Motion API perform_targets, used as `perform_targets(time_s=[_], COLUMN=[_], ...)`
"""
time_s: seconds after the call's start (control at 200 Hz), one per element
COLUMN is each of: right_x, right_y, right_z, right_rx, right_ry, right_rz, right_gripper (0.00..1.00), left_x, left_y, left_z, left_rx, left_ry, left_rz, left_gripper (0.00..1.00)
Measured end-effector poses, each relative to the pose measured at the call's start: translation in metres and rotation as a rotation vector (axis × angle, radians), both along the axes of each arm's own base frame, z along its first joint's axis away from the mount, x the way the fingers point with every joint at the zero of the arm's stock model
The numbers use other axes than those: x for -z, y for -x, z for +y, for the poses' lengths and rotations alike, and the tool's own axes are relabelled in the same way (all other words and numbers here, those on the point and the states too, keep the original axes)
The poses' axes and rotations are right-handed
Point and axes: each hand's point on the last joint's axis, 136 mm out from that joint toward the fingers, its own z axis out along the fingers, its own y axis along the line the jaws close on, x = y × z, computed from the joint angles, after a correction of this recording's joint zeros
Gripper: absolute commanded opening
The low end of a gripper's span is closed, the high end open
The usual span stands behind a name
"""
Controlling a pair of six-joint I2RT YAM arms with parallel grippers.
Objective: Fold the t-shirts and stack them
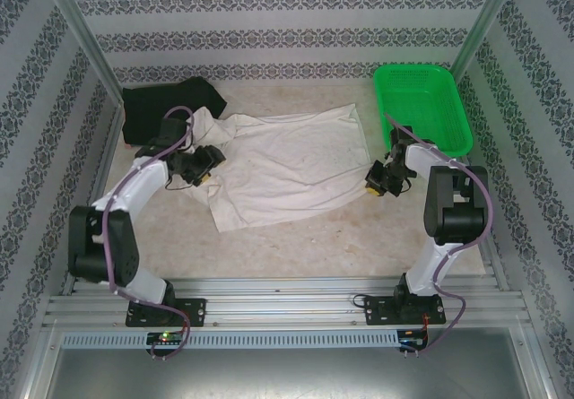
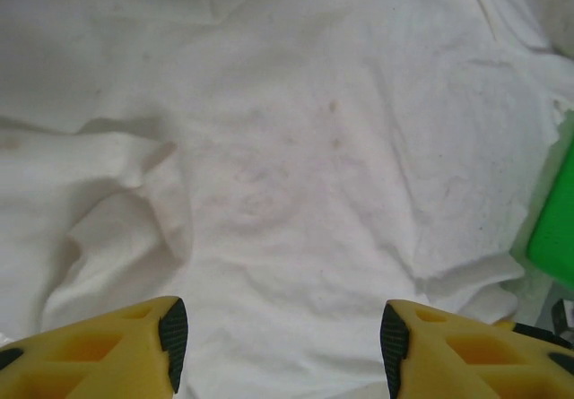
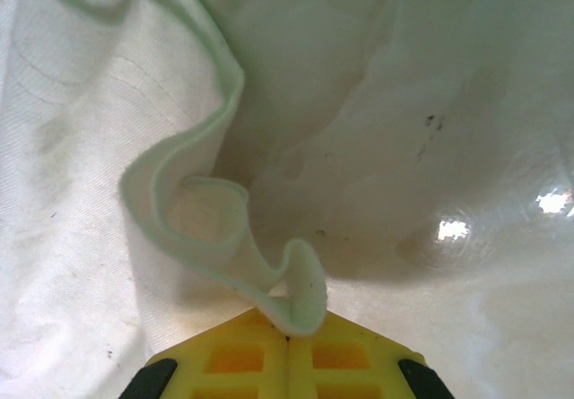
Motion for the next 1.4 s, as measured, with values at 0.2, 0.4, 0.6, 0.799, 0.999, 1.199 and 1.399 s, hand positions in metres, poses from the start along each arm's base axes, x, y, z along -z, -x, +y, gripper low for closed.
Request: perform_targets(time_s=[0.2, 0.4, 0.6, 0.799, 0.999, 1.199, 1.399], right_x=[-0.001, -0.003, -0.003, -0.004, -0.004, -0.004, -0.004], right_y=[-0.002, -0.004, -0.004, -0.004, -0.004, -0.004, -0.004], right_z=[0.0, 0.001, 0.002, 0.002, 0.003, 0.003, 0.002], right_rx=[-0.007, -0.008, -0.012, -0.013, -0.013, -0.013, -0.008], right_ry=[0.001, -0.005, -0.008, -0.013, -0.017, -0.017, -0.022], right_rz=[-0.007, -0.014, -0.016, -0.016, -0.016, -0.016, -0.016], right_gripper=[0.0, 0.0, 0.0, 0.0, 0.0, 0.01, 0.01], left_x=[0.039, 0.076, 0.079, 0.08, 0.082, 0.087, 0.083], left_y=[0.022, 0.016, 0.012, 0.011, 0.01, -0.001, -0.006], left_z=[0.017, 0.012, 0.016, 0.02, 0.021, 0.016, 0.011], left_rx=[-0.052, -0.074, -0.086, -0.098, -0.093, -0.068, -0.023], left_ry=[0.018, 0.074, 0.057, 0.031, 0.023, 0.043, 0.058], left_rz=[0.063, 0.105, 0.101, 0.097, 0.099, 0.084, 0.06], left_gripper=[0.58, 0.5, 0.46, 0.46, 0.45, 0.34, 0.24])
